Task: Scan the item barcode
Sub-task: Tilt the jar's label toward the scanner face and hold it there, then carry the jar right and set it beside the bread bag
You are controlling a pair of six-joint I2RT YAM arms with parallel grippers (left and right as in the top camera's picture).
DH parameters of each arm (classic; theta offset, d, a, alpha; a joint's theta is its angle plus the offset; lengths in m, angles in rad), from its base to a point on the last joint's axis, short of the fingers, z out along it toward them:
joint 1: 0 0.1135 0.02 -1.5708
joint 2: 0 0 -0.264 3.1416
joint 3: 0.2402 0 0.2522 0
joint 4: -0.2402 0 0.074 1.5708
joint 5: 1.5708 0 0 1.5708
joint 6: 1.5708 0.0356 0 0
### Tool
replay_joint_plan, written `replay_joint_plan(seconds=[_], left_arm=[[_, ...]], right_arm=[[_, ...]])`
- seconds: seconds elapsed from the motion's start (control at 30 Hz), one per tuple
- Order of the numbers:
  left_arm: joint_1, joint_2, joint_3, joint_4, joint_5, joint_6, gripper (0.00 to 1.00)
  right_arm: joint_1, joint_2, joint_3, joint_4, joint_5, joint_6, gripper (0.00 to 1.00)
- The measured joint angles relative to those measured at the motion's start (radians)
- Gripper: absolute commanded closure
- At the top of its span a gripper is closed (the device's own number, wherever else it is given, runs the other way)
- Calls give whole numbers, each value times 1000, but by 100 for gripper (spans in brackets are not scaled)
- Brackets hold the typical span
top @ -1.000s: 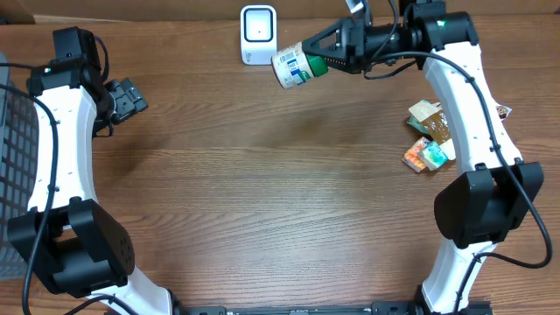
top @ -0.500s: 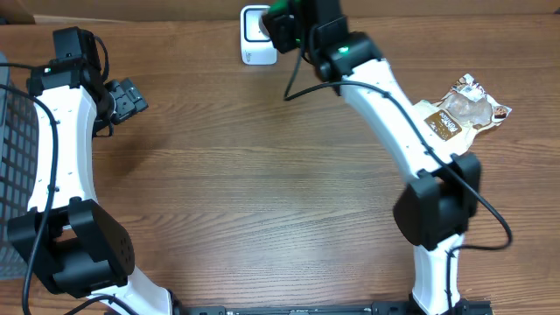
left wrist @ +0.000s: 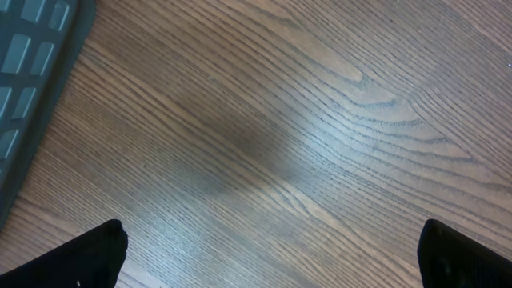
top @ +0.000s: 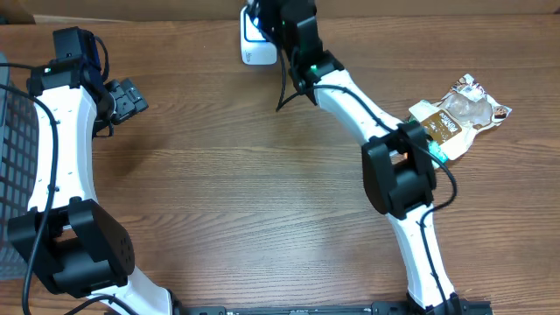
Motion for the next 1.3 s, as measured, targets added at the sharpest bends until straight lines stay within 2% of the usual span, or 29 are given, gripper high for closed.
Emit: replay_joint_plan(seconds=[0.1, 0.23, 0.83, 0.93, 1.07, 1.3], left_arm=[[0, 0, 0, 0, 0, 0, 1], [0, 0, 0, 0, 0, 0, 0], [0, 0, 0, 0, 0, 0, 0], [0, 0, 0, 0, 0, 0, 1], [0, 0, 0, 0, 0, 0, 0], [0, 0, 0, 0, 0, 0, 0]], right_arm=[[3, 40, 0, 71, -12, -101, 57], [10, 56, 0, 129, -21, -168, 57], [44, 56, 0, 128, -55, -193, 60], [52, 55, 0, 87, -87, -138, 60], [58, 26, 0, -34, -159, 4, 61], [56, -177, -1, -330, -388, 370, 63]])
